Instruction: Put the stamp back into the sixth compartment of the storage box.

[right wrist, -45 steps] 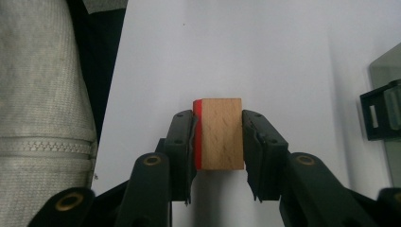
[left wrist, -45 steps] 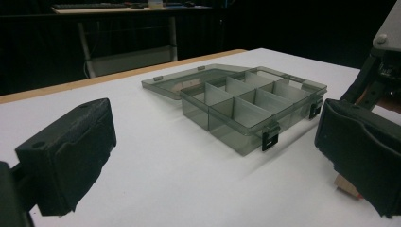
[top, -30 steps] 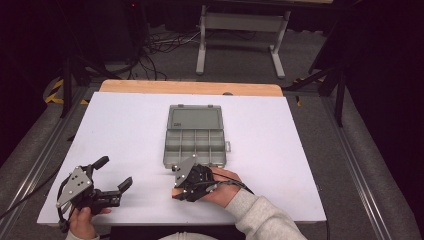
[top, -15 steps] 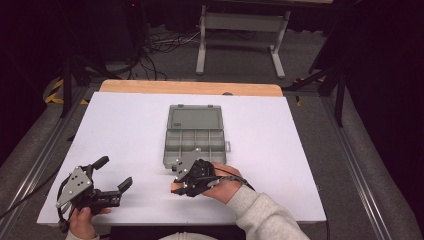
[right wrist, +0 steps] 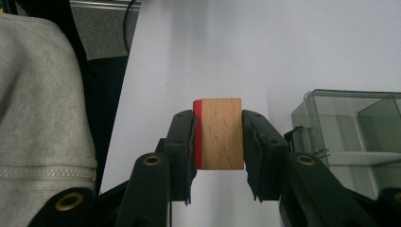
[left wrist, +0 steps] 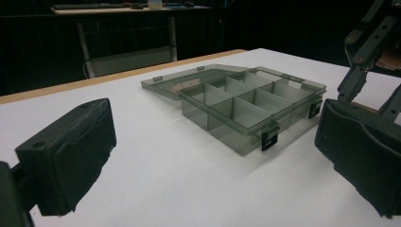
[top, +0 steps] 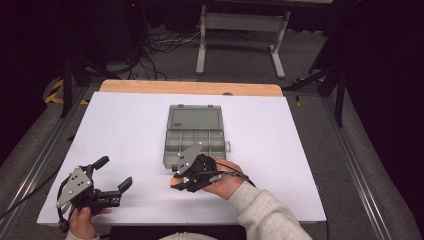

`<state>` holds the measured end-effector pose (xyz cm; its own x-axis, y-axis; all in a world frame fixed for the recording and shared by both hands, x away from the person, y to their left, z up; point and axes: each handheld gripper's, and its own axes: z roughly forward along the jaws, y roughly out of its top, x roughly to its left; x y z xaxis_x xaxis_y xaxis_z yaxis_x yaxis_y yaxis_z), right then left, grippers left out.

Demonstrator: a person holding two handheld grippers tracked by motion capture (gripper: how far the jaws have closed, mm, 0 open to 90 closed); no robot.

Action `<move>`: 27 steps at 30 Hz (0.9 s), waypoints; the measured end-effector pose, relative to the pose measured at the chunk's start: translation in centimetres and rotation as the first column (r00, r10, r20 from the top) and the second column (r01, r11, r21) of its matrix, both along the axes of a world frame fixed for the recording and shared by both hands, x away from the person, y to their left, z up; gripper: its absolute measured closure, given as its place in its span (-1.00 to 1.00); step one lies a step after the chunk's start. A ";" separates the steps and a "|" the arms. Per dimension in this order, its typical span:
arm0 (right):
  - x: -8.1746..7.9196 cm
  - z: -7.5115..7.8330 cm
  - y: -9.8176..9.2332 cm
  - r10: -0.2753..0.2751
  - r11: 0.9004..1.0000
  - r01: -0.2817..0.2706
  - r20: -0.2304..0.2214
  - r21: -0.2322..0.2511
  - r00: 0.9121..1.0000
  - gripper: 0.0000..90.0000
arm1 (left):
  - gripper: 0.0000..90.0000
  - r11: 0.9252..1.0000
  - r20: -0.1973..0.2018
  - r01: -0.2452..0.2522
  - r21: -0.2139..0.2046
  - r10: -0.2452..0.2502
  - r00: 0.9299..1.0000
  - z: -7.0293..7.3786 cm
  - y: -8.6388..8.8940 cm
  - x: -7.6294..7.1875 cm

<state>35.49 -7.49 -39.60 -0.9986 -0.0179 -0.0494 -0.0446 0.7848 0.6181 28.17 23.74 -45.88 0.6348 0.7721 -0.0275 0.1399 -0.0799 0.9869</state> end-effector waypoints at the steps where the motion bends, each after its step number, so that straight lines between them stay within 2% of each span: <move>1: 0.0 0.1 0.0 -0.001 1.000 0.001 0.002 0.001 1.000 0.47 | -0.99 1.000 0.000 0.000 0.001 0.000 1.000 0.0 0.0 0.0; 27: 1.8 1.3 -0.4 -0.037 0.999 0.037 0.021 0.014 0.999 0.48 | -0.99 1.000 -0.002 -0.001 -0.001 0.001 1.000 0.0 0.0 0.0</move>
<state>37.28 -7.92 -38.25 -0.9973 0.0196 -0.0701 -0.0288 0.7779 0.6277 28.19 23.75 -45.90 0.6337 0.7730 -0.0296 0.1416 -0.0782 0.9868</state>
